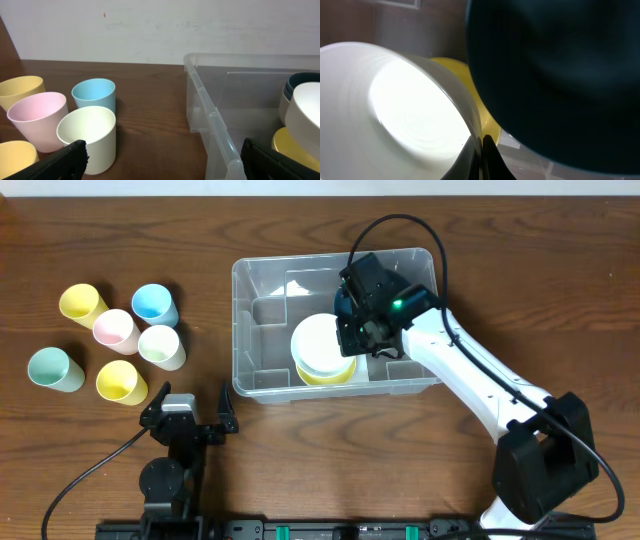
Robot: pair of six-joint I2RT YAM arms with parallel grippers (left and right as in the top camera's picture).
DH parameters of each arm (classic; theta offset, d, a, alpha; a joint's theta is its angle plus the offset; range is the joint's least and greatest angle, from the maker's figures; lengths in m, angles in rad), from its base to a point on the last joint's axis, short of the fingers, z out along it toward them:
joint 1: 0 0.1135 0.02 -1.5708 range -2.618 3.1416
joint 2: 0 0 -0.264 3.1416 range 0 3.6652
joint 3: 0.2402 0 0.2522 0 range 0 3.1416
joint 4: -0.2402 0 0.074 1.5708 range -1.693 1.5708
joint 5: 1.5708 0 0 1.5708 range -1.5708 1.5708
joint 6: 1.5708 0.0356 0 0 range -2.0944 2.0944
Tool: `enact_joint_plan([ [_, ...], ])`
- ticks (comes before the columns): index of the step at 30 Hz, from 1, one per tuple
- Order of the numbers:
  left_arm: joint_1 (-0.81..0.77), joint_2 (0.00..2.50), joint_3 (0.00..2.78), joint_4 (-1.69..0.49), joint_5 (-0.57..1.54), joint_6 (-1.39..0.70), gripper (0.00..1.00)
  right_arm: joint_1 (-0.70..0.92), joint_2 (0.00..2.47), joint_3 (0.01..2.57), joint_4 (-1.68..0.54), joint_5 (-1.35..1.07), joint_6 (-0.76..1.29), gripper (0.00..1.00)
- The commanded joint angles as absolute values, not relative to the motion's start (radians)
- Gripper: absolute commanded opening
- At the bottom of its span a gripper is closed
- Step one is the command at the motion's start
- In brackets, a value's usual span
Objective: Pack container
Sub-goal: 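Lower the white bowl into the yellow bowl at bin front, release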
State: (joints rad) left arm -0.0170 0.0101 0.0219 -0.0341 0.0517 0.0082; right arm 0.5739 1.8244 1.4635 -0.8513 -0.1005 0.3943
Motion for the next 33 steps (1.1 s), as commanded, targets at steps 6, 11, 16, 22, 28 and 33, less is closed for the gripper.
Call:
enact_joint_plan([
  [6, -0.020, 0.004, 0.004, -0.069, 0.041, 0.022, 0.98, 0.585, 1.830, 1.478, -0.892, -0.093, 0.407, 0.01],
  [11, -0.020, 0.004, 0.004, -0.069, 0.041, 0.022, 0.98, 0.586, 1.830, 1.478, -0.902, -0.094, 0.406, 0.01],
  [16, -0.020, 0.004, 0.004, -0.069, 0.041, 0.022, 0.98, 0.601, 1.830, 1.478, -0.905, -0.094, 0.383, 0.25],
  [22, -0.020, 0.004, 0.004, -0.069, 0.041, 0.022, 0.98, 0.607, 1.830, 1.478, -0.905, -0.094, 0.368, 0.35],
  [28, -0.020, 0.004, 0.004, -0.069, 0.041, 0.022, 0.98, 0.607, 1.801, 1.512, -0.918, -0.116, 0.364, 0.30],
  [33, -0.020, 0.004, 0.004, -0.069, 0.041, 0.022, 0.98, 0.571, 1.704, 1.611, -1.003, -0.055, 0.362, 0.39],
])
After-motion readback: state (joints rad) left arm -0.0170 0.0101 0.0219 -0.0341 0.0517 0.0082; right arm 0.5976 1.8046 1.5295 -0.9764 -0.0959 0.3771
